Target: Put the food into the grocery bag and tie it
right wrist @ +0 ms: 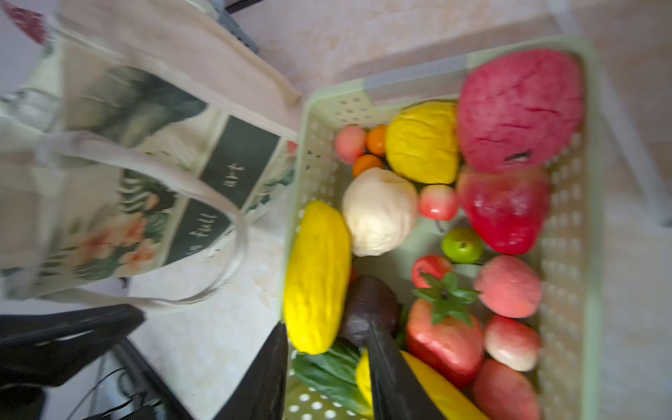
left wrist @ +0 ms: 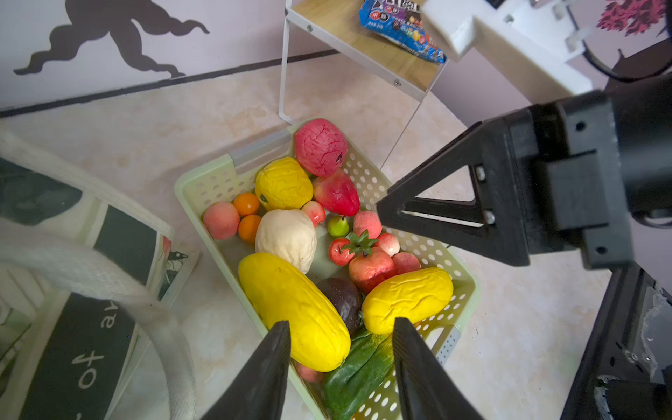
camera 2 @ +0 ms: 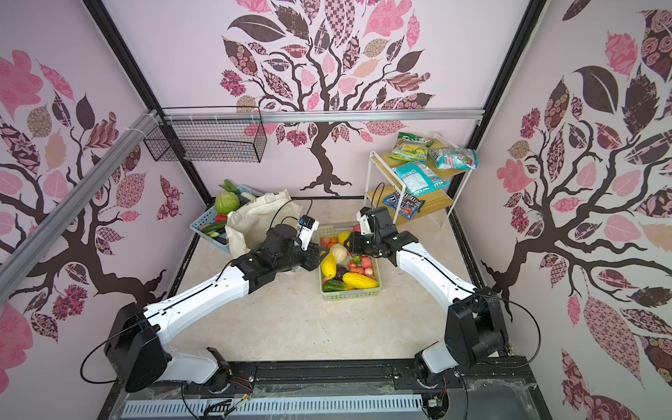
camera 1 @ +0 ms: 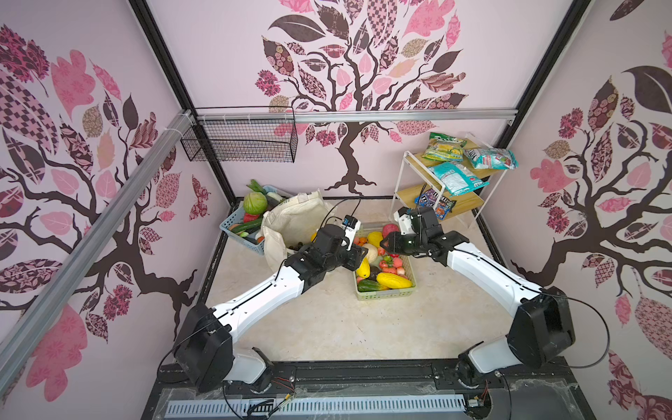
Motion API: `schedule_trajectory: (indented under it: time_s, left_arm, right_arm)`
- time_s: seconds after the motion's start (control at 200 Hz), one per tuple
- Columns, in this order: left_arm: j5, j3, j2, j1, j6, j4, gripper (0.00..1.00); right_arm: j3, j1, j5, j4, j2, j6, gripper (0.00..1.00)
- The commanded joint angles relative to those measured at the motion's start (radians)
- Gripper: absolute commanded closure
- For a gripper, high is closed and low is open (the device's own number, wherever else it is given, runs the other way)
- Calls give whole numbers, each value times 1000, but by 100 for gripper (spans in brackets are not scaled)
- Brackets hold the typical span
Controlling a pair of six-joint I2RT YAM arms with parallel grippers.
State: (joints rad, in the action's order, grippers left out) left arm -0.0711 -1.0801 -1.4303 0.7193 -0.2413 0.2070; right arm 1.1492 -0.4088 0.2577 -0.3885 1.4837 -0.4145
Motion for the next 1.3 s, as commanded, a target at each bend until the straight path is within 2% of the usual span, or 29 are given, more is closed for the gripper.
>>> schedule_trajectory:
  time_s: [0.0,0.2,0.835,1.09,1.295]
  left_arm:
    - [29,-43,-25,10,-27,29,52]
    - [53,-68,-51,10,-66,68,55]
    - [67,-119,-65,10,-73,131,55]
    - [74,-117,-58,11,-59,140,54]
    - [66,-116,-58,10,-55,135,54]
  right_arm:
    - [-16,7,-144,-49,11,63,63]
    - [-18,7,-218,-27,79,44,63]
    - [45,-34,-260,73,316,34,68]
    - [77,-45,-318,64,375,51,77]
    - [81,-51,-353,62,388,61,79]
